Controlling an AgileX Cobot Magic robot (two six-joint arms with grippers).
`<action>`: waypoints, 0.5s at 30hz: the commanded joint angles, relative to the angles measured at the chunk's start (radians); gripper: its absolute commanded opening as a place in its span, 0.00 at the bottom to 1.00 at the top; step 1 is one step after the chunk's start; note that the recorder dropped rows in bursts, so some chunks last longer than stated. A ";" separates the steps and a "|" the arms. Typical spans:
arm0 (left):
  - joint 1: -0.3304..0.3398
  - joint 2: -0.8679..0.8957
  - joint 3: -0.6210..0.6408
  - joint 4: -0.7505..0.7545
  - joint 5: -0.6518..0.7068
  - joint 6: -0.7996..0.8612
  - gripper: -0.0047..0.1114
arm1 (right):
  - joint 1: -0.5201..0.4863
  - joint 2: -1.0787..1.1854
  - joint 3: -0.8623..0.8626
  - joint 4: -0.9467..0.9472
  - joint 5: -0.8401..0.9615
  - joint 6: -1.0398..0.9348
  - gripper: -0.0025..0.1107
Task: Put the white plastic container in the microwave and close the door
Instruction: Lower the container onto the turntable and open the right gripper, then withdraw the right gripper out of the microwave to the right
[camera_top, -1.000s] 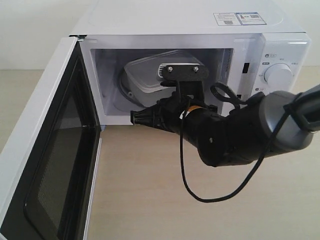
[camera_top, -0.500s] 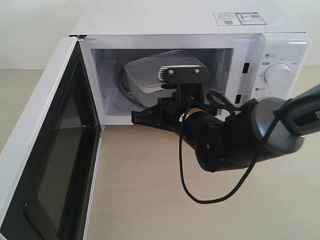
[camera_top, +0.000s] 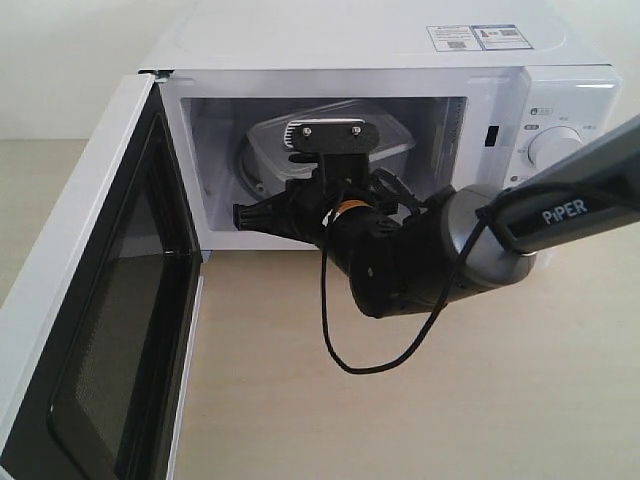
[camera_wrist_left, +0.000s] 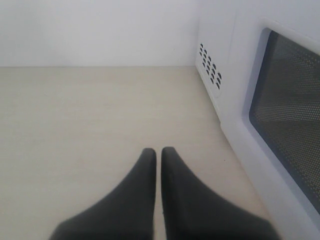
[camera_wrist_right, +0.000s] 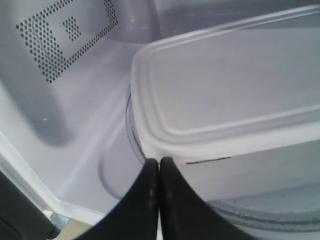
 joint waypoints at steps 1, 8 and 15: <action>0.003 -0.004 0.004 0.000 -0.002 -0.009 0.08 | -0.017 0.003 -0.008 -0.007 -0.006 -0.002 0.02; 0.003 -0.004 0.004 0.000 -0.002 -0.009 0.08 | -0.031 0.003 -0.008 -0.011 -0.004 -0.001 0.02; 0.003 -0.004 0.004 0.000 -0.002 -0.009 0.08 | -0.029 -0.017 -0.003 -0.011 0.155 -0.028 0.02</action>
